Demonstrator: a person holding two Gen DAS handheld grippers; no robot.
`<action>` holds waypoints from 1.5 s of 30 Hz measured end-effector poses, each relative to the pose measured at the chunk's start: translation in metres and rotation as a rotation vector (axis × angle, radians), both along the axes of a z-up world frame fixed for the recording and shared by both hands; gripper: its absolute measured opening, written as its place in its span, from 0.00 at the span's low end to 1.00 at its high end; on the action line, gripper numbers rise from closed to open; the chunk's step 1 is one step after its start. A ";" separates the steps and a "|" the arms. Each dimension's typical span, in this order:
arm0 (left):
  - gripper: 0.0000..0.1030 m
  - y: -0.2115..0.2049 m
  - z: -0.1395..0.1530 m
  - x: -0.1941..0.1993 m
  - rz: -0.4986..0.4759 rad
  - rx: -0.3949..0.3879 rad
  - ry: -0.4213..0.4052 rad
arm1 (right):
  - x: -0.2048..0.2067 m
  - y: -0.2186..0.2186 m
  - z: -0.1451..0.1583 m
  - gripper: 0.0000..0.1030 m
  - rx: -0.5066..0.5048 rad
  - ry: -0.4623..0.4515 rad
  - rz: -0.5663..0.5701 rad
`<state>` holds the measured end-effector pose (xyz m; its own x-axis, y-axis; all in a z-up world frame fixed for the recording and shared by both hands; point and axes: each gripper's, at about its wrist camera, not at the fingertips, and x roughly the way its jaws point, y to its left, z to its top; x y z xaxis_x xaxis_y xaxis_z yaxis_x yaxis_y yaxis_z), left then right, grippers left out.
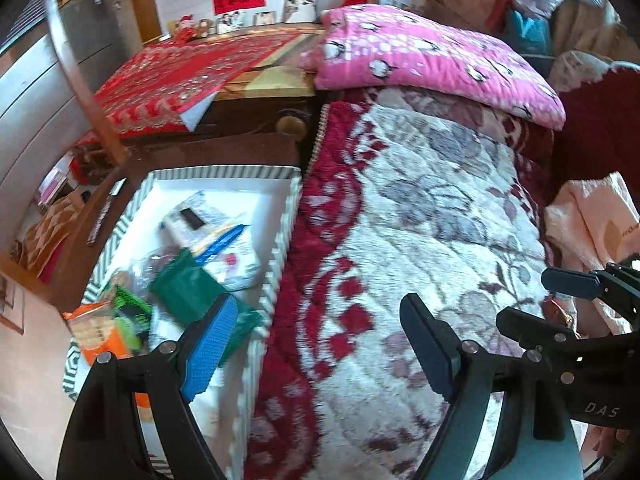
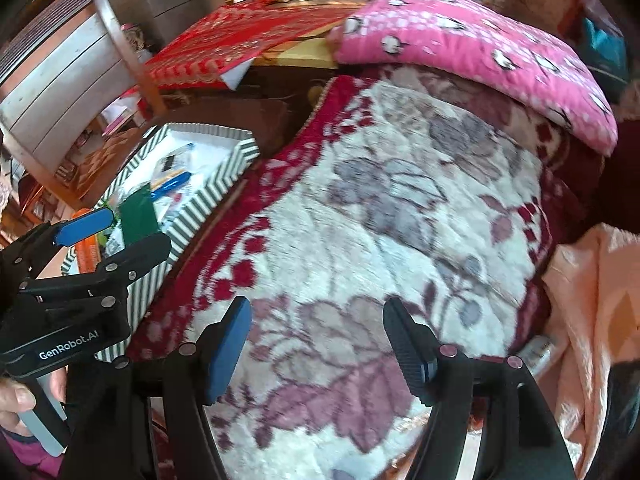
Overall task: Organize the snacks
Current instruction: 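Move both grippers back over the remaining snacks on the bedspread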
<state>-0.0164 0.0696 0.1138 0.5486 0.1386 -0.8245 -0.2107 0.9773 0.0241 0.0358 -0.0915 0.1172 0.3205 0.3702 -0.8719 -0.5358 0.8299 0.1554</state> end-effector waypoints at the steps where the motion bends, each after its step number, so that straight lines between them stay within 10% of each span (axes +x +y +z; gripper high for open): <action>1: 0.80 -0.005 -0.001 0.002 -0.009 -0.001 0.003 | 0.001 -0.005 -0.001 0.71 -0.002 0.000 -0.008; 45: 0.80 -0.127 -0.033 0.052 -0.248 0.008 0.095 | 0.015 -0.160 -0.027 0.75 -0.041 0.068 -0.302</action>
